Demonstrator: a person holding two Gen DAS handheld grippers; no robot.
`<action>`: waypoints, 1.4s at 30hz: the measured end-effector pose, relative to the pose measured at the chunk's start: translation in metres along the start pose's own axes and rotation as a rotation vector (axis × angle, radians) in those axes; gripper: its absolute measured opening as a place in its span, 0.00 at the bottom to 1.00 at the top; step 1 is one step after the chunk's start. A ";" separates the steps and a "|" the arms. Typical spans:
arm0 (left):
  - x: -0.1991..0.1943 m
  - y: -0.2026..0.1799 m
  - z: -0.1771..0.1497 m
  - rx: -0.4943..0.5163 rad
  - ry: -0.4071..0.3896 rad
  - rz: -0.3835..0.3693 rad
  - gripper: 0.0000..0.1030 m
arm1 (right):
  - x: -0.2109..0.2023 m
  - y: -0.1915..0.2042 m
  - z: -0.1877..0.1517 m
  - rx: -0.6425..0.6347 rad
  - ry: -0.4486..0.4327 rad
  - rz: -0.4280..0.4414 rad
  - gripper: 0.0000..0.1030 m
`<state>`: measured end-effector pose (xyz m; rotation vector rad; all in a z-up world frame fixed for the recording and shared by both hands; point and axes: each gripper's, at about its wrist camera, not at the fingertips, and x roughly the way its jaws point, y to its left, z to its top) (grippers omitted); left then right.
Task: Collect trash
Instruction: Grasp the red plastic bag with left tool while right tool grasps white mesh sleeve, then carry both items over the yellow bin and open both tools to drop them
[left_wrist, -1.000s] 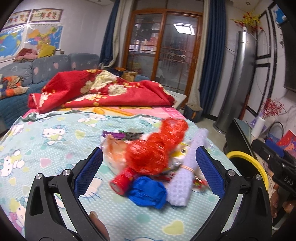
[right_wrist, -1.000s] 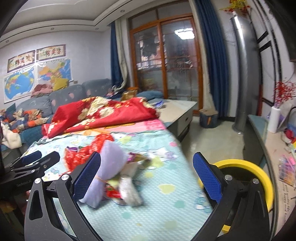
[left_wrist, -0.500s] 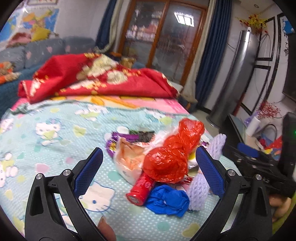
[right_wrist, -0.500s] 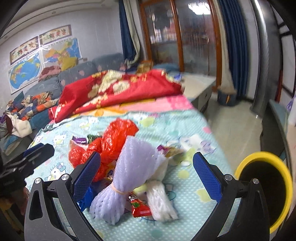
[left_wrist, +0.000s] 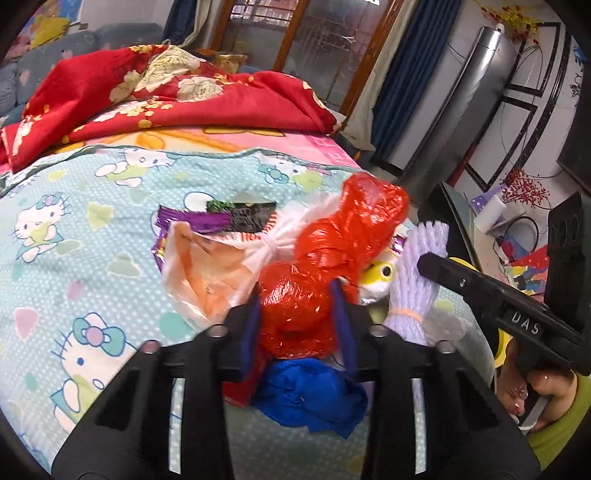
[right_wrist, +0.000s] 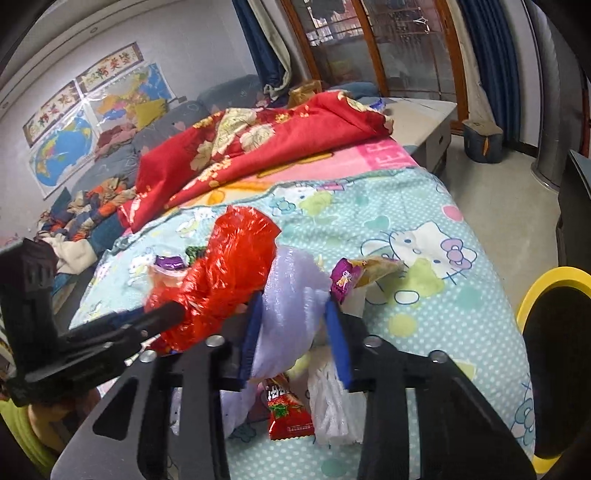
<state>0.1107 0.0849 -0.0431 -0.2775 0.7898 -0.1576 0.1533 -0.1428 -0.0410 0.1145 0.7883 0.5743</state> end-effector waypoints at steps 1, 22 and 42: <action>-0.001 0.000 -0.001 0.000 -0.002 -0.004 0.17 | -0.002 0.000 0.000 -0.001 -0.006 0.000 0.28; -0.052 -0.060 0.036 0.089 -0.154 -0.039 0.12 | -0.100 -0.008 0.022 -0.074 -0.279 -0.208 0.26; -0.008 -0.162 0.038 0.252 -0.100 -0.149 0.12 | -0.164 -0.090 0.012 0.055 -0.367 -0.412 0.26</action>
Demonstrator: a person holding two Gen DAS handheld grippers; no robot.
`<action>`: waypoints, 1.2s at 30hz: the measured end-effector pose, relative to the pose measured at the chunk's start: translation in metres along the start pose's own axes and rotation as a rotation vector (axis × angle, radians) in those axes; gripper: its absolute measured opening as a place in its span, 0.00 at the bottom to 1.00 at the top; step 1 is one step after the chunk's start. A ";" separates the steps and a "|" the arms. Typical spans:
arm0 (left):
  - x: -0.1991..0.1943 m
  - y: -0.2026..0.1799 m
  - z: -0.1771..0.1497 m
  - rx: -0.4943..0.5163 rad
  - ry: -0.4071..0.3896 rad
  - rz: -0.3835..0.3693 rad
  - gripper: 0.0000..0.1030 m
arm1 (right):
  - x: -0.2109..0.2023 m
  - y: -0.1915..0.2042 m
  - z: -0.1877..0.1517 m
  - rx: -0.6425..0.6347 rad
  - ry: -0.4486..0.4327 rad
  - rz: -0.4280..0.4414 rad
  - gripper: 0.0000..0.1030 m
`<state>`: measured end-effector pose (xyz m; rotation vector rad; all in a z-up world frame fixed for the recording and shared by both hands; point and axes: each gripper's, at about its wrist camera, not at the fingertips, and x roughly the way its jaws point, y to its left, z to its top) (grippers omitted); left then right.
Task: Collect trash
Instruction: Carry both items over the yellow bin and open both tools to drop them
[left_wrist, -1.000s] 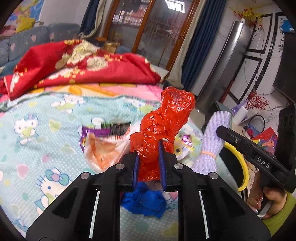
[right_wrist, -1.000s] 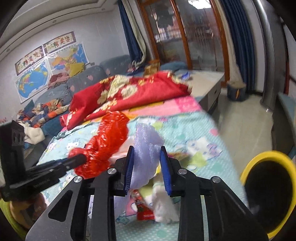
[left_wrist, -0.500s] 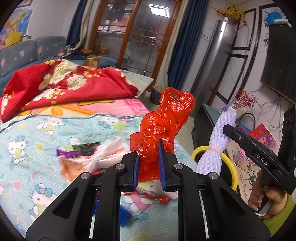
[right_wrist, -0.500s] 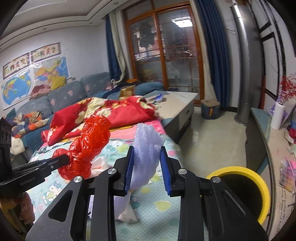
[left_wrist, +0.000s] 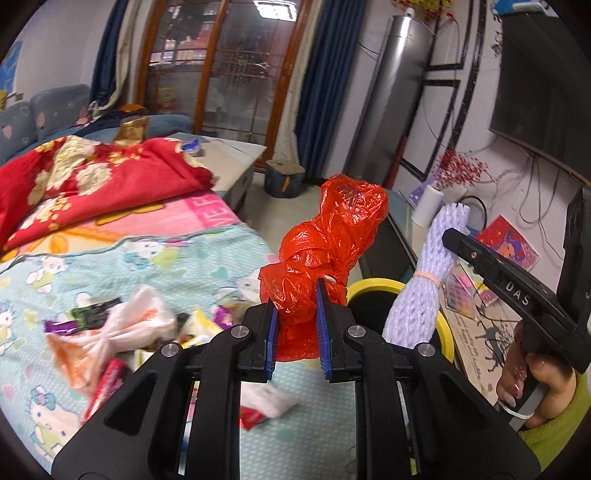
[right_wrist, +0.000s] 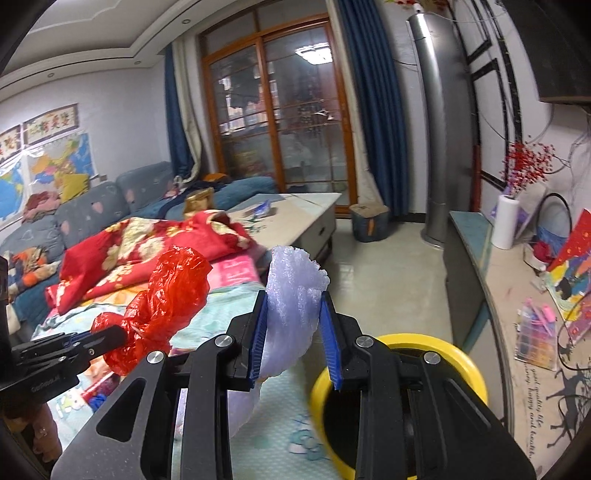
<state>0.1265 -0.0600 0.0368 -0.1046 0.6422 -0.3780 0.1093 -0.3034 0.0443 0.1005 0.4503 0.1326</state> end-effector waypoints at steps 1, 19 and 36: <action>0.003 -0.003 0.000 0.006 0.005 -0.005 0.12 | 0.000 -0.005 -0.001 0.007 0.002 -0.011 0.26; 0.074 -0.079 -0.025 0.121 0.128 -0.074 0.12 | 0.014 -0.102 -0.035 0.105 0.050 -0.238 0.26; 0.133 -0.119 -0.052 0.156 0.244 -0.114 0.43 | 0.039 -0.173 -0.073 0.199 0.150 -0.323 0.40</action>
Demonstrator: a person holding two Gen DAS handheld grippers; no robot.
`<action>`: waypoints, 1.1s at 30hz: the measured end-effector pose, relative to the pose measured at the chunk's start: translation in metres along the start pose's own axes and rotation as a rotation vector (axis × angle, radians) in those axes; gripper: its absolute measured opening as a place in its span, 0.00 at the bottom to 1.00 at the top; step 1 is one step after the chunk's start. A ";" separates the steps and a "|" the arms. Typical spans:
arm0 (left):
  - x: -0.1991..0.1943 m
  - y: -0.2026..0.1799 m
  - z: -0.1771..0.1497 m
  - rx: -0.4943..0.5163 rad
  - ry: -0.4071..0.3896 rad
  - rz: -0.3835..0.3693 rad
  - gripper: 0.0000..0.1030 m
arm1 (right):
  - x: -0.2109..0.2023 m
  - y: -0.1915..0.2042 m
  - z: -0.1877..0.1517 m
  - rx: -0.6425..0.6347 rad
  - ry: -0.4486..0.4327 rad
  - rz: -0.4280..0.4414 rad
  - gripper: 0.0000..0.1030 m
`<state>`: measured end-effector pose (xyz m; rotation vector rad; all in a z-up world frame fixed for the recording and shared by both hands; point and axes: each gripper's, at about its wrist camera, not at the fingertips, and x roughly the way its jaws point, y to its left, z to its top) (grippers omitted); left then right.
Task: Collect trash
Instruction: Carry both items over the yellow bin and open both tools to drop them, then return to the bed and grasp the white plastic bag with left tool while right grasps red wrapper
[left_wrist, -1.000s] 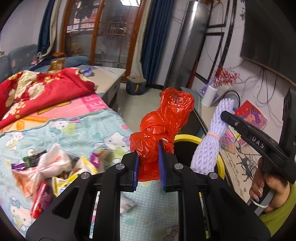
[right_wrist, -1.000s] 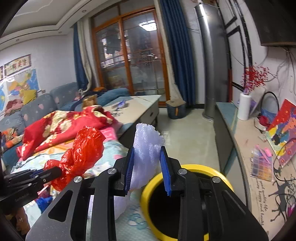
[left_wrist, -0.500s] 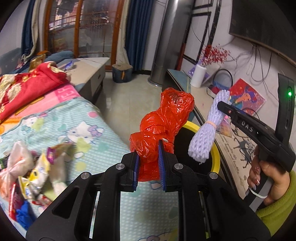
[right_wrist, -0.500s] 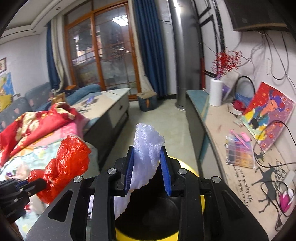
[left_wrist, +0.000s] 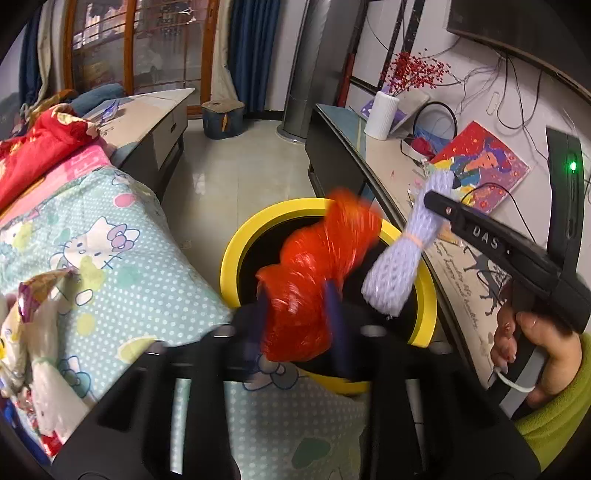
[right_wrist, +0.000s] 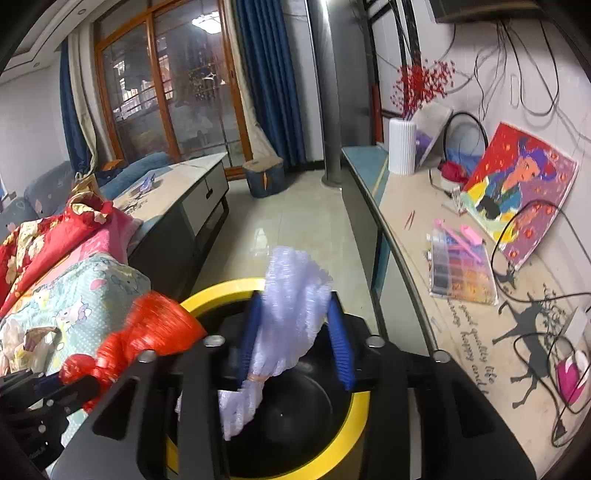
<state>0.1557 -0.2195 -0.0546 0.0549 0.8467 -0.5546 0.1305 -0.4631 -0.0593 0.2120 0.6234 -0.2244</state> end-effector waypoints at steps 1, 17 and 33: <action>0.000 0.002 0.000 -0.011 -0.007 0.002 0.54 | 0.001 -0.001 0.000 0.007 0.004 0.000 0.44; -0.047 0.038 0.001 -0.096 -0.155 0.077 0.86 | -0.022 0.026 0.003 0.015 -0.034 0.137 0.55; -0.103 0.082 -0.013 -0.170 -0.272 0.166 0.87 | -0.065 0.104 -0.001 -0.107 -0.072 0.317 0.59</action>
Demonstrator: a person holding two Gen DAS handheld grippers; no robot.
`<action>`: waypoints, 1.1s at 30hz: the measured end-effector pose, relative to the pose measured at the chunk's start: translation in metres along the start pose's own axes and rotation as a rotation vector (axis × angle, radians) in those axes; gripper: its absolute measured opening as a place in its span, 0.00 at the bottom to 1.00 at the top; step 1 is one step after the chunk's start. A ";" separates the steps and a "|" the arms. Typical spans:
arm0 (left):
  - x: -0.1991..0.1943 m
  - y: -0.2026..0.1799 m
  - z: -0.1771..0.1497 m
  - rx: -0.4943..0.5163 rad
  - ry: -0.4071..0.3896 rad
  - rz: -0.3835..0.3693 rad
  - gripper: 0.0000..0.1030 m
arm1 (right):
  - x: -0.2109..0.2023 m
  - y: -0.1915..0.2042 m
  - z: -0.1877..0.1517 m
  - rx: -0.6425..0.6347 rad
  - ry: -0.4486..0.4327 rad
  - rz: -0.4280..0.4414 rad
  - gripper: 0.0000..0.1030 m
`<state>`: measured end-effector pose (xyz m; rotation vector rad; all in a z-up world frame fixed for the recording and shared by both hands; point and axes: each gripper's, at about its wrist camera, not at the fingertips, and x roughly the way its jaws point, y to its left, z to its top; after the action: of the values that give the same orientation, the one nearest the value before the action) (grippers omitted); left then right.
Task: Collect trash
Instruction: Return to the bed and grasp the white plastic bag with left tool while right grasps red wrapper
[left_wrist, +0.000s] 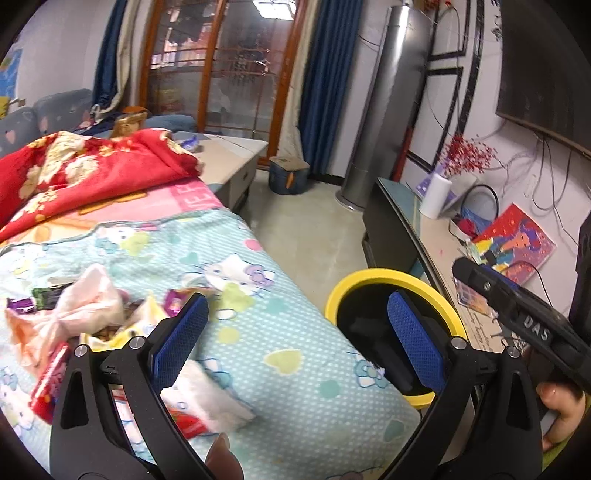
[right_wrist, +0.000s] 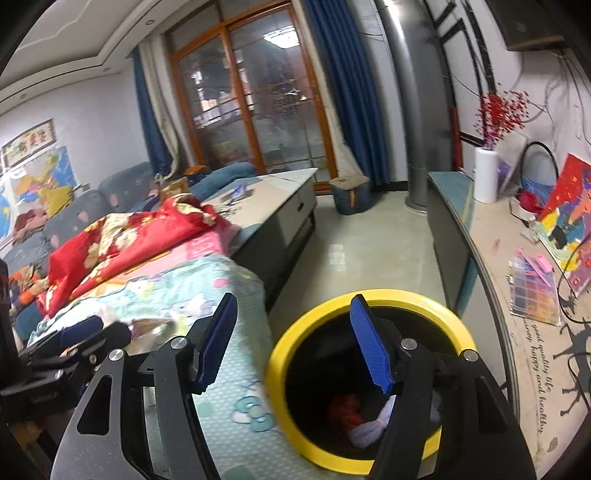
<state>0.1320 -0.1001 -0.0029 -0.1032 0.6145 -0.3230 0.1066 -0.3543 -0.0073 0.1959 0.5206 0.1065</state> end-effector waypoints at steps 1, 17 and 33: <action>-0.004 0.005 0.001 -0.009 -0.009 0.009 0.87 | -0.001 0.004 -0.001 -0.007 0.000 0.007 0.60; -0.046 0.068 0.002 -0.117 -0.089 0.113 0.87 | -0.005 0.079 -0.010 -0.143 0.030 0.149 0.60; -0.085 0.139 0.001 -0.230 -0.134 0.239 0.87 | -0.010 0.166 -0.045 -0.347 0.115 0.323 0.60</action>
<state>0.1049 0.0589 0.0182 -0.2677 0.5224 -0.0126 0.0671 -0.1864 -0.0050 -0.0682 0.5735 0.5210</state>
